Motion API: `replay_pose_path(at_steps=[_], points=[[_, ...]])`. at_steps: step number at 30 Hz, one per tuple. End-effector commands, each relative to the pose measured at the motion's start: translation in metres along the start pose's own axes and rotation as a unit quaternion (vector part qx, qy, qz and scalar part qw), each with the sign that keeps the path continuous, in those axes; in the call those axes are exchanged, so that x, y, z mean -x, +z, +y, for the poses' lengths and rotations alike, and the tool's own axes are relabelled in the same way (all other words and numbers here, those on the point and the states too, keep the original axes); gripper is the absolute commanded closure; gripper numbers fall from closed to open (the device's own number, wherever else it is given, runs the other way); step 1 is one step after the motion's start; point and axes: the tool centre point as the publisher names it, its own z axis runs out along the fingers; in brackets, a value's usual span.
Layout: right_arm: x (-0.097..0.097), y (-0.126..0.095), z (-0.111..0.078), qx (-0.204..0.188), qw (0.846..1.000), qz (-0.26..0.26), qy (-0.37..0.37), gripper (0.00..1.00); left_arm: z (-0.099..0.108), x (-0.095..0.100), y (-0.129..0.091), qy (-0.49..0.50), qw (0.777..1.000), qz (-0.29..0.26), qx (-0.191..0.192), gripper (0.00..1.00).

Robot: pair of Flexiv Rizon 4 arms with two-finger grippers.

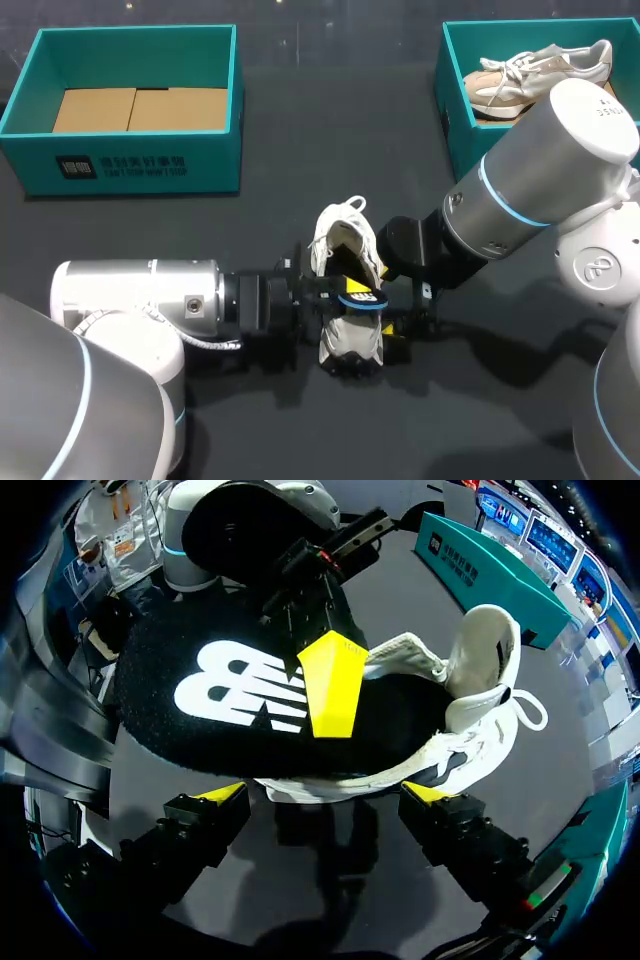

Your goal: Take the shoe out of the shoebox, open the shoe tongue, remove and reinsert the insole, then place the shoe into the shoebox

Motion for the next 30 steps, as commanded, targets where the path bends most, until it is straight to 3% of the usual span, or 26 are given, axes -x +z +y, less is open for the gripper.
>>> replay_pose_path(at_steps=[1,15,23,26,30], points=[[-0.001,0.001,0.0,0.001,1.0,-0.001,0.0,0.0,0.013,-0.002,0.01,0.007,1.0,0.007,0.008,1.0],[-0.001,0.001,0.0,0.001,1.0,-0.001,0.0,0.0,0.039,0.003,0.013,0.008,0.999,0.01,0.05,1.0],[-0.001,0.001,0.0,0.001,1.0,-0.001,0.0,0.0,0.018,0.006,0.005,-0.025,0.999,0.012,0.034,1.0],[-0.001,0.001,0.0,0.001,1.0,-0.001,0.0,0.0,0.007,0.009,0.001,-0.027,0.999,0.011,0.024,0.82],[-0.001,0.001,0.0,0.001,1.0,-0.001,0.0,0.0,-0.003,0.013,-0.003,-0.02,1.0,0.012,0.018,0.77]])
